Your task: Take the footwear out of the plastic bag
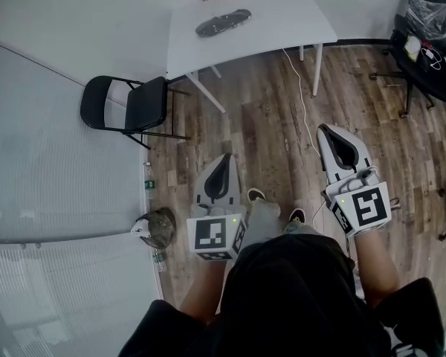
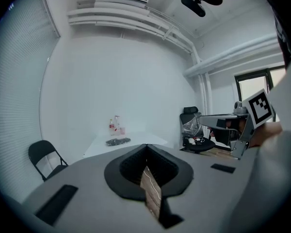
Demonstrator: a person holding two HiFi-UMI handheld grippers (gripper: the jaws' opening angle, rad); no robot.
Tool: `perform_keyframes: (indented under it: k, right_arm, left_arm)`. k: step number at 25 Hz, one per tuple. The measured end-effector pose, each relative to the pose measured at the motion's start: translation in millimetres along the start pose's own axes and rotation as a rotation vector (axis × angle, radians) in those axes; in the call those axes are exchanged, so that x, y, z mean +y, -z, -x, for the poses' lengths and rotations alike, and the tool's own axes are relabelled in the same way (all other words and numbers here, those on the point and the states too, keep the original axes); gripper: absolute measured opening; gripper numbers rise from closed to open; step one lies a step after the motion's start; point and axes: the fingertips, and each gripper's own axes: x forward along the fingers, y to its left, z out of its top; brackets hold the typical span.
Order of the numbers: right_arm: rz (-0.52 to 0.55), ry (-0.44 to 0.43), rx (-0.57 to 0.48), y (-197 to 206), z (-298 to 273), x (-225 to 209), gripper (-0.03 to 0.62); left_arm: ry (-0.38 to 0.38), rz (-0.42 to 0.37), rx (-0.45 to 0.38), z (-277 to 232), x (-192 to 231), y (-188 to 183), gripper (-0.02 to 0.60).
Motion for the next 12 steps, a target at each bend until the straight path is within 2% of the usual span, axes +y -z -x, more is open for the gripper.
perform_keyframes:
  k: [3,12]
  right_arm:
    - [-0.021,-0.006,-0.005,2.8,-4.8,-2.4,0.017]
    - [0.01,-0.001,0.002,2.2,-43.7,-23.8,0.017]
  left_arm:
    - [0.0,-0.002,0.005,-4.5,1.3,1.4,0.023]
    - [0.003,0.002,0.009,-39.0,21.4,2.0,0.023]
